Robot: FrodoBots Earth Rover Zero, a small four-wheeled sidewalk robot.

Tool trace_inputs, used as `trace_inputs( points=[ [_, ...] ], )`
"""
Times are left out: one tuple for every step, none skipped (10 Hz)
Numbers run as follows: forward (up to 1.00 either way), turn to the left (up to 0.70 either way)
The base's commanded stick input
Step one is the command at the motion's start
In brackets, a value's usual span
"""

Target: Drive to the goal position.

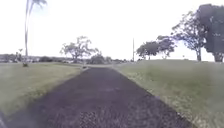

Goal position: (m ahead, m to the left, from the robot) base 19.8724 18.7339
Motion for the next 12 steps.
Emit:
trace_inputs(
  points=[
    [0.5, 0.0],
    [0.5, 0.0],
    [0.5, 0.0],
    [0.5, 0.0],
    [0.5, 0.0],
    [0.5, 0.0],
    [0.5, 0.0],
    [0.5, 0.0],
    [0.5, 0.0],
    [0.5, 0.0],
    [0.5, 0.0],
    [0.5, 0.0]
  ],
)
